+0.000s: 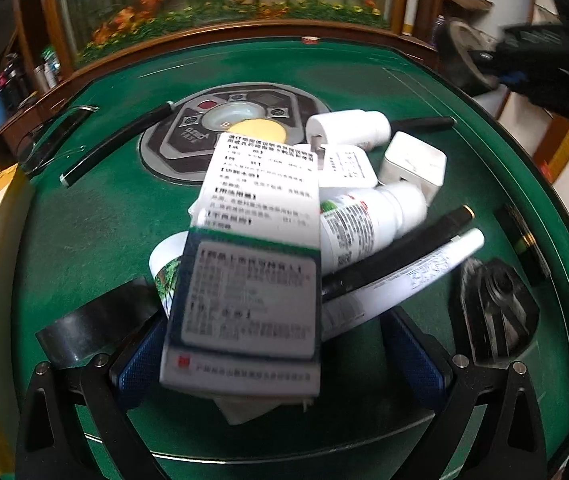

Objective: Organize rigid objects

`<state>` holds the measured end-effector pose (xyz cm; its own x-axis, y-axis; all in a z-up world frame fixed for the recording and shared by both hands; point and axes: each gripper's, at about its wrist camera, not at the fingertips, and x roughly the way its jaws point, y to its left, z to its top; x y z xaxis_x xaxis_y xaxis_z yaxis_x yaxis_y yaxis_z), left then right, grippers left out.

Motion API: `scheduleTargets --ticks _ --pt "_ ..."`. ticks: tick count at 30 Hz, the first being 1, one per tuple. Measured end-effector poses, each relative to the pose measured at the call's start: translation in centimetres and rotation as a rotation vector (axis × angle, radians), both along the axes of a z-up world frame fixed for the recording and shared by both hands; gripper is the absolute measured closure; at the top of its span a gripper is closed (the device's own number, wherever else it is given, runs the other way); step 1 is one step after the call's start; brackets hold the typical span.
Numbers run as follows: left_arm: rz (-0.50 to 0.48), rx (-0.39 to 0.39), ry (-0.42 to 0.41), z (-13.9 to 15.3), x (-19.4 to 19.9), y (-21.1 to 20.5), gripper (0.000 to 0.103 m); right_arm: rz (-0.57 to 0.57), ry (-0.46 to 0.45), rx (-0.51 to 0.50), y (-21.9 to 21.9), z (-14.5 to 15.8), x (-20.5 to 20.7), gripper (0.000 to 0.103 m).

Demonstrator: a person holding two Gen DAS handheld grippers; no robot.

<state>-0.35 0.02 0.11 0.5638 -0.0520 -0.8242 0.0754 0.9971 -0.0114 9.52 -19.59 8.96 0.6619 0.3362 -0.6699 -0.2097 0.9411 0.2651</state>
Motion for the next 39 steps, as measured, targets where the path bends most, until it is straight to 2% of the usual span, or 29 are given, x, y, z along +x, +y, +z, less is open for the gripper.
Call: scheduleTargets --ticks 3,6,10,13,14,16,17,18,22,26,27,29,30,33,35,39 --pt "-0.014 -0.004 0.021 0.3 -0.6 0.5 0.000 0.091 -0.004 0.037 0.4 -0.1 -4.2 0.093" --pt "-0.024 -0.020 0.011 1.0 -1.5 1.4 0.000 0.196 0.031 0.018 0.7 -0.8 -8.1 0.093" --pt "-0.031 -0.032 0.010 1.8 -2.2 1.9 0.000 0.325 0.105 -0.044 1.9 -2.1 -11.8 0.093" --pt "-0.038 -0.006 -0.015 2.5 -2.7 2.1 0.000 0.413 0.173 -0.104 3.8 -3.8 -14.0 0.090" --pt "-0.040 0.001 -0.021 2.8 -2.8 2.2 0.000 0.423 0.179 -0.128 4.5 -4.2 -14.6 0.087" --pt "-0.041 0.007 -0.034 3.5 -3.1 2.8 0.000 0.457 0.186 -0.145 5.3 -4.7 -15.2 0.066" --pt "-0.039 0.007 -0.042 3.8 -3.1 3.1 0.000 0.463 0.176 -0.157 5.6 -4.4 -15.4 0.046" --pt "-0.037 0.006 -0.048 4.2 -3.2 3.6 0.000 0.459 0.147 -0.164 5.5 -3.8 -15.6 0.037" --pt "-0.015 0.006 -0.100 6.6 -2.5 6.0 0.000 0.437 0.050 -0.118 3.6 -0.7 -15.4 0.034" --pt "0.034 0.003 -0.142 8.6 0.2 9.0 0.001 0.268 -0.043 -0.045 1.1 1.1 -11.7 0.027" --pt "0.047 0.002 -0.134 8.7 1.3 9.9 0.003 0.227 -0.062 -0.032 0.7 1.1 -10.7 0.027" --pt "0.067 0.015 -0.098 8.4 3.8 11.5 0.016 0.142 -0.088 -0.002 -0.2 0.5 -8.6 0.027" --pt "0.077 0.035 -0.077 8.0 5.0 12.1 0.025 0.128 -0.088 0.021 -0.4 0.0 -7.5 0.027" --pt "0.085 0.064 0.008 6.1 8.8 14.0 0.034 0.114 -0.039 0.137 -1.6 -2.4 -5.6 0.027" --pt "0.079 0.073 0.058 4.6 11.0 14.9 0.035 0.130 0.009 0.143 -1.6 -3.5 -4.8 0.027" --pt "0.071 0.058 0.100 2.4 13.6 15.9 0.035 0.110 0.007 0.086 -1.7 -4.2 -4.0 0.027"
